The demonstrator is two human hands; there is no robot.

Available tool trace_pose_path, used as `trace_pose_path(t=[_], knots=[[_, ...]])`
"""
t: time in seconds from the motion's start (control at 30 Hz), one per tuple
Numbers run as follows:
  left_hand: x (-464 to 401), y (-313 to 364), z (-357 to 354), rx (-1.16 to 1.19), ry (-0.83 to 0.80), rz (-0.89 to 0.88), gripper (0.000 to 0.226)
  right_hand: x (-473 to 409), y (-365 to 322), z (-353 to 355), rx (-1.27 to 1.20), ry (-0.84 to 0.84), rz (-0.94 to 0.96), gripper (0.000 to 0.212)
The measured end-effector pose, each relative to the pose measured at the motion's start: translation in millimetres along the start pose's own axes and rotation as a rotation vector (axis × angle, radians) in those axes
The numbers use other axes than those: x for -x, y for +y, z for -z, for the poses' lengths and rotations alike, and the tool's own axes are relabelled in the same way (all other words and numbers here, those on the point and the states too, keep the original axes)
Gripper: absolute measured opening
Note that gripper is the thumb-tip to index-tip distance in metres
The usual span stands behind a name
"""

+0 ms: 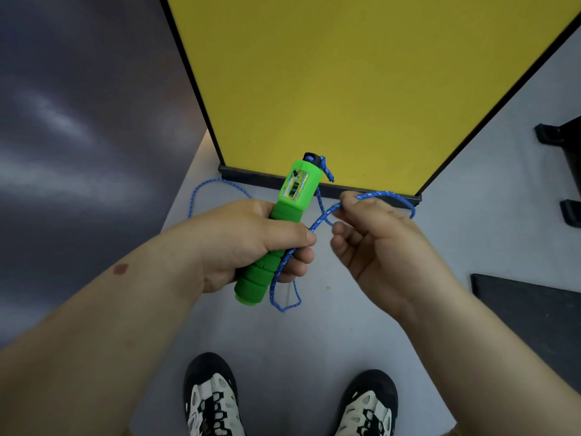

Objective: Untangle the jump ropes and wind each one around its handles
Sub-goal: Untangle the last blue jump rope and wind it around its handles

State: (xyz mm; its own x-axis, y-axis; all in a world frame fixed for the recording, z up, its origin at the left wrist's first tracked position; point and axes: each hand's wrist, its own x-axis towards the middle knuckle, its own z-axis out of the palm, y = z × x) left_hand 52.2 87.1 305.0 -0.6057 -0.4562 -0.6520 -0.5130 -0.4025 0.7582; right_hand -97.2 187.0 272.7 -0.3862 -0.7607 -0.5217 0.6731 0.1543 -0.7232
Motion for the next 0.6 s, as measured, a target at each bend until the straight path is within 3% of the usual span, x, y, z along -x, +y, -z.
trace_pose_path(t=[0.2,0.5,0.6], knots=[[0.0,-0.2,-0.1,0.009,0.009,0.004,0.009,7.2,5.9,-5.4,0.089,-0.106,-0.043,0.005],[0.2,-0.9,1.5,0.004,0.011,0.013,0.011,-6.8,-11.4,7.3,-0.078,0.124,0.06,0.009],[0.3,-0.8,1.5,0.001,0.007,0.007,0.011,-5.2,-8.3,5.8,-0.075,0.105,0.04,0.012]])
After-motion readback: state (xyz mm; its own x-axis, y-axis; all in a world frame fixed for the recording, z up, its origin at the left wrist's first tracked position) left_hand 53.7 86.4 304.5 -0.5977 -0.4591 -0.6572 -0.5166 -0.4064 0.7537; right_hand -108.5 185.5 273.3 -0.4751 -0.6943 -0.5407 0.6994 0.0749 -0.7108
